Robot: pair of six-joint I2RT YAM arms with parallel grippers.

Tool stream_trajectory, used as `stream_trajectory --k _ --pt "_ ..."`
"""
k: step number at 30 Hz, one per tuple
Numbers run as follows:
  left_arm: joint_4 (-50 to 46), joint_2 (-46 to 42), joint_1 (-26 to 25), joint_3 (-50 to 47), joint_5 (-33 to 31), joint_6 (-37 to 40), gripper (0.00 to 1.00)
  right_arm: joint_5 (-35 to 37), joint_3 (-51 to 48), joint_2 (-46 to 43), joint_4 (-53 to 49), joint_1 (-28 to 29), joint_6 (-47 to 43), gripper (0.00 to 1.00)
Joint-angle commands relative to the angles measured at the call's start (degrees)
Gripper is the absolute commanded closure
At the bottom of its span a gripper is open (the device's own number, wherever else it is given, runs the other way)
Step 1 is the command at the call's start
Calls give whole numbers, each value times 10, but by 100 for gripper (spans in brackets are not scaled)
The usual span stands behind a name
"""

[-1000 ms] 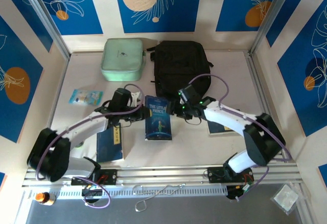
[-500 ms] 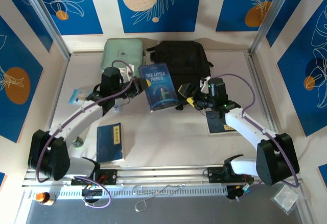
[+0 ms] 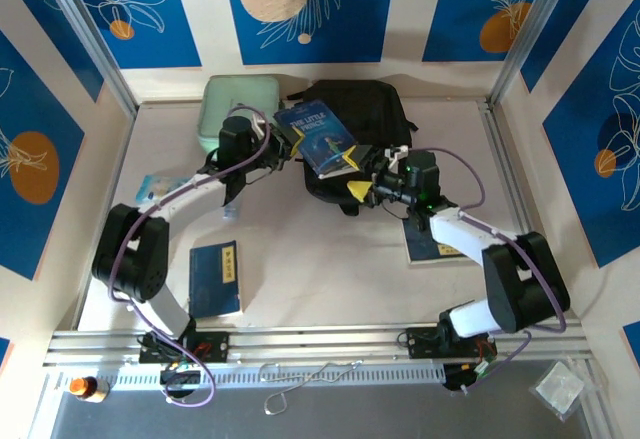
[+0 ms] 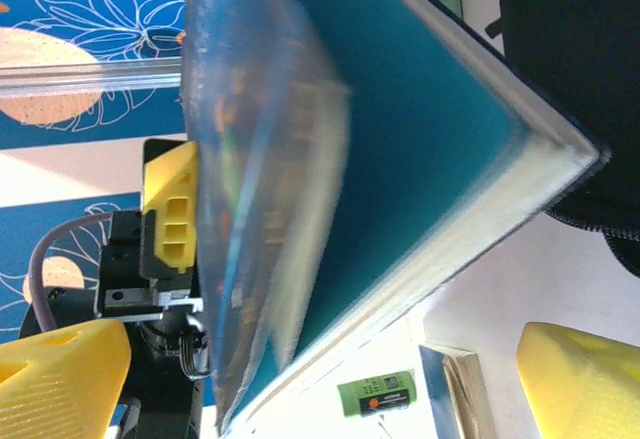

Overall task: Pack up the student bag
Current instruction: Pass the book.

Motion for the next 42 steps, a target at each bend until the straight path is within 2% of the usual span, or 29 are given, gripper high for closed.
stream_trajectory --k 1,5,9,13,15,21,23,25,26,28,31,37,42 --pt "93 0 5 22 -4 -46 100 -1 36 33 64 11 54 1" --pt "101 5 4 21 -2 -59 100 5 59 65 88 19 68 0" --pt "88 4 5 22 -2 -55 100 14 73 83 105 17 77 4" --pt "81 7 4 19 -3 -46 100 17 72 92 127 8 90 15" --pt "81 7 4 12 -5 -41 100 16 69 91 134 2 90 24" --pt "63 10 0 4 -5 -13 100 -9 69 80 108 -17 63 64" --pt "33 8 -1 6 -3 16 92 -17 74 69 68 -27 35 80" --pt "3 3 -1 6 -6 51 81 -22 77 54 21 -39 0 89" --pt "-15 1 -2 5 -8 77 75 -23 78 44 -3 -48 -22 92" --pt "-56 0 -4 12 -2 147 53 -17 77 20 -54 -64 -66 94" --pt "-159 5 -16 42 -10 266 42 1 91 -23 -165 -91 -149 96" --pt "-295 45 -65 104 -50 439 25 33 118 -97 -350 -157 -271 96" --pt "-347 118 -84 182 -10 505 24 74 141 -125 -465 -189 -340 96"
